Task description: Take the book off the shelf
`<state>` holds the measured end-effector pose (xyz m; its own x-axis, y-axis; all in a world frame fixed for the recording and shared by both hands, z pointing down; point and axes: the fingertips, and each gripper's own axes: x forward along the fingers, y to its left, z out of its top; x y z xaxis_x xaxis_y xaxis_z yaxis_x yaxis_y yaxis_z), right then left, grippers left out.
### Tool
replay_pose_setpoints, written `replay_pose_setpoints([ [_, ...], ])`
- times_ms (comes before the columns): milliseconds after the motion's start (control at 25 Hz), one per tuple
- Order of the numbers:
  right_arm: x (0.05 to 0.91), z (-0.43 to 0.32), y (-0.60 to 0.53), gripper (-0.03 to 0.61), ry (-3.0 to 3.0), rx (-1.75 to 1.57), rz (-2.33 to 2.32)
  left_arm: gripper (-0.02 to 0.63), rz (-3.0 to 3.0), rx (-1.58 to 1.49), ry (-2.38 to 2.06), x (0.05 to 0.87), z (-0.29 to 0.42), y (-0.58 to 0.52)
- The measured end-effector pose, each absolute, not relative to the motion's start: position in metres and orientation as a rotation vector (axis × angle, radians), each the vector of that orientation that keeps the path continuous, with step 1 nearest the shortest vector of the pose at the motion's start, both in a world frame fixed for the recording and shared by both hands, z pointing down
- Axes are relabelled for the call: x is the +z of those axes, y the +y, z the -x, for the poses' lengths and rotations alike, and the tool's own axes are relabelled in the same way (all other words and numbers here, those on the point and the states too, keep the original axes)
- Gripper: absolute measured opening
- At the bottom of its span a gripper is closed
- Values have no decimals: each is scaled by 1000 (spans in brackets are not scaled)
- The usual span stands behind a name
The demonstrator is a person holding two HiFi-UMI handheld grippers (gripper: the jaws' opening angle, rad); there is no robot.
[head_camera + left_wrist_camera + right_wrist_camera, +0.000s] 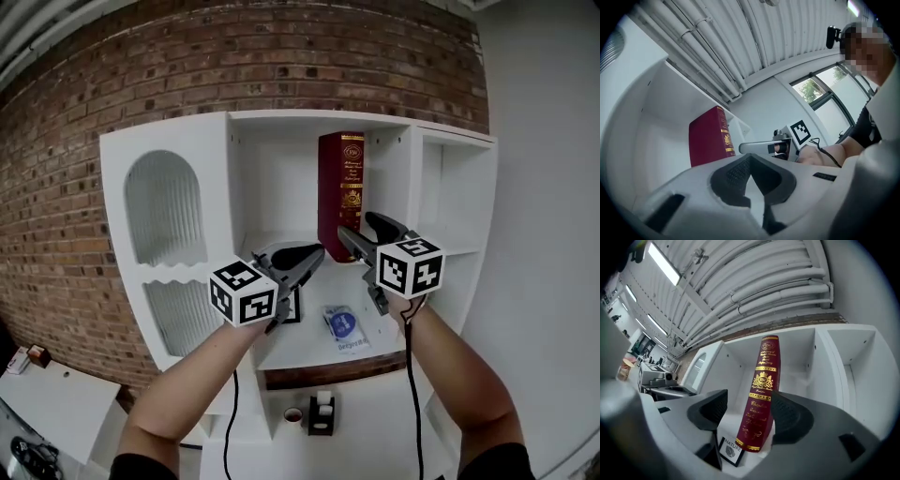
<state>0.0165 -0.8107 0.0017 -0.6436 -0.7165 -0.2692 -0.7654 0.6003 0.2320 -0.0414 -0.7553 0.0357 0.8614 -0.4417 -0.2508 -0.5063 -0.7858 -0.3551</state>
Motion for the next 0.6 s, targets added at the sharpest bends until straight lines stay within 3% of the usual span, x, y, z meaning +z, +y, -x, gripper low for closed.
replay_pose_setpoints([
  [600,5,-4,-886,288,2718,202,1331,8,2612,212,745,31,57,-780],
])
